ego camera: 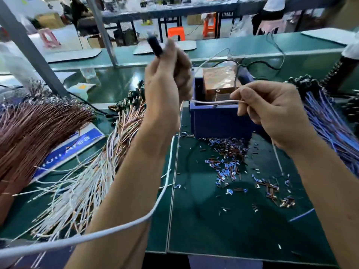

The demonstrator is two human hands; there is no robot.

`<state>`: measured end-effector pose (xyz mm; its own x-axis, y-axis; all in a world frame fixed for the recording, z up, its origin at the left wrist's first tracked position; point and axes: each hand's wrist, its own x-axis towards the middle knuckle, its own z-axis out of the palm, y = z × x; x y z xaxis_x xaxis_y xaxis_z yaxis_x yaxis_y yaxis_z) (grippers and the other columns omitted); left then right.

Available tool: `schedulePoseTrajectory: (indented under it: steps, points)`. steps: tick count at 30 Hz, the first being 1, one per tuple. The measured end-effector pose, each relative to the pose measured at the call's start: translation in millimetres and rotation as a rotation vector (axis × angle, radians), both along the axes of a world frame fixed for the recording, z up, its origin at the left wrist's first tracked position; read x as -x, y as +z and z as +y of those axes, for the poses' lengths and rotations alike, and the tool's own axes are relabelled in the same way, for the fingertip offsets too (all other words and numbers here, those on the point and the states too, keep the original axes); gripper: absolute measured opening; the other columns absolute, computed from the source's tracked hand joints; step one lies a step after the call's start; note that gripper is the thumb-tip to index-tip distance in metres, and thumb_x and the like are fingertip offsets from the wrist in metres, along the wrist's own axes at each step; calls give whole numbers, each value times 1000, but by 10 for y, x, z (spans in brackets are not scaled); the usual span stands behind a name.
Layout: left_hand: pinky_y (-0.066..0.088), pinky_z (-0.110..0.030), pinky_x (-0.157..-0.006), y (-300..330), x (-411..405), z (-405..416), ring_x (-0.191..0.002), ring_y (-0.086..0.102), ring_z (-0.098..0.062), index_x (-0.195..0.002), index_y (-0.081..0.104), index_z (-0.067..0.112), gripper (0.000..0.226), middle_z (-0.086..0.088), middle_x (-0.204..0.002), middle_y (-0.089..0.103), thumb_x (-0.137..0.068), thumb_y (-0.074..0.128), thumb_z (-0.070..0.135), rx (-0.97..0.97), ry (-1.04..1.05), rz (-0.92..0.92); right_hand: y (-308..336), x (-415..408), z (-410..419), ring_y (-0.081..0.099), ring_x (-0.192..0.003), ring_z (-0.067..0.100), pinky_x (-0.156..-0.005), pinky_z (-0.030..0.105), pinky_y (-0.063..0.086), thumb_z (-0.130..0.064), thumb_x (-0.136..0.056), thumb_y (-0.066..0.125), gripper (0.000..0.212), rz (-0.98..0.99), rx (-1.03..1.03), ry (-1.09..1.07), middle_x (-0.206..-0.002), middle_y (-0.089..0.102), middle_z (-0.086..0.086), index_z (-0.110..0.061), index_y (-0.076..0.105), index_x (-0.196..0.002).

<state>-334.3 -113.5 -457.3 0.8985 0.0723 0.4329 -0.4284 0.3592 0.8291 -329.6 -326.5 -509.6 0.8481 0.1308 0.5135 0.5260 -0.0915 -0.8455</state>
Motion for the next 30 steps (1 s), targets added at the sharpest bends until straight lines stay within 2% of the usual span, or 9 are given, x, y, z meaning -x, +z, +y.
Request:
schedulePoseTrajectory:
  steps: [2, 6, 8, 10, 13, 17, 21, 27, 30]
  points:
    - [18, -26, -46, -260, 4, -166, -47, 23, -13, -73, 58, 10, 45, 1, -54, 33, -111, 40, 25, -203, 7, -24, -84, 12, -169, 45, -47, 12, -45, 19, 34, -22, -102, 66, 13, -55, 67, -101, -72, 73, 6, -21, 78, -97]
    - [39, -24, -60, -678, -46, -370, -63, 50, -5, -88, 65, 0, 18, 1, -78, 57, -99, 61, 14, -726, 166, -207, -281, 56, -236, 71, -64, 8, -64, 23, 55, -15, -99, 70, 6, -113, 165, -191, -77, 77, -1, -20, 74, -99]
    - [36, -15, -63, -768, -54, -400, -65, 49, 3, -93, 68, 2, 6, -3, -91, 63, -91, 70, 7, -909, 212, -312, -385, 77, -202, 76, -74, 14, -74, 33, 61, -13, -99, 70, 4, -120, 167, -206, -83, 77, -2, -15, 73, -99]
    - [39, -23, -59, -880, -90, -421, -62, 45, 0, -93, 69, 5, 5, -2, -85, 66, -89, 71, 8, -1001, 225, -398, -448, 81, -164, 76, -77, 11, -76, 31, 60, -12, -99, 69, 3, -145, 146, -230, -89, 77, -2, -12, 72, -100]
    - [50, -38, -60, -1015, -91, -405, -63, 58, -16, -93, 73, 10, 6, -1, -75, 70, -92, 68, 13, -1020, 169, -357, -486, 98, -104, 74, -78, 6, -75, 19, 56, -9, -98, 69, 3, -184, 183, -262, -89, 76, -4, -8, 72, -97]
    - [54, -27, -62, -1191, -48, -371, -65, 69, -11, -87, 76, 10, 6, 3, -73, 75, -92, 73, 8, -855, 83, -149, -530, 119, -68, 73, -76, 3, -72, 15, 54, -12, -95, 74, 6, -156, 286, -269, -83, 76, -3, -6, 73, -94]
    - [51, -27, -61, -1244, -53, -296, -61, 64, -13, -81, 74, 11, 11, 3, -68, 72, -92, 73, 8, -831, 82, -96, -570, 86, -125, 69, -72, 5, -69, 22, 53, -22, -94, 77, 11, -89, 389, -273, -77, 74, -9, -14, 76, -86]
    - [42, -18, -58, -1225, -30, -302, -55, 55, -3, -79, 73, 12, 14, 3, -65, 69, -93, 73, 10, -836, 63, -47, -595, 95, -194, 69, -75, 11, -74, 33, 54, -24, -93, 78, 8, 10, 405, -194, -80, 75, -9, -18, 79, -88]
    - [43, -22, -60, -1229, -51, -297, -57, 56, -13, -79, 72, 12, 14, 0, -64, 67, -93, 73, 9, -826, 20, -20, -600, 95, -212, 68, -73, 11, -71, 33, 55, -24, -93, 78, 9, 24, 393, -190, -77, 74, -8, -20, 78, -86]
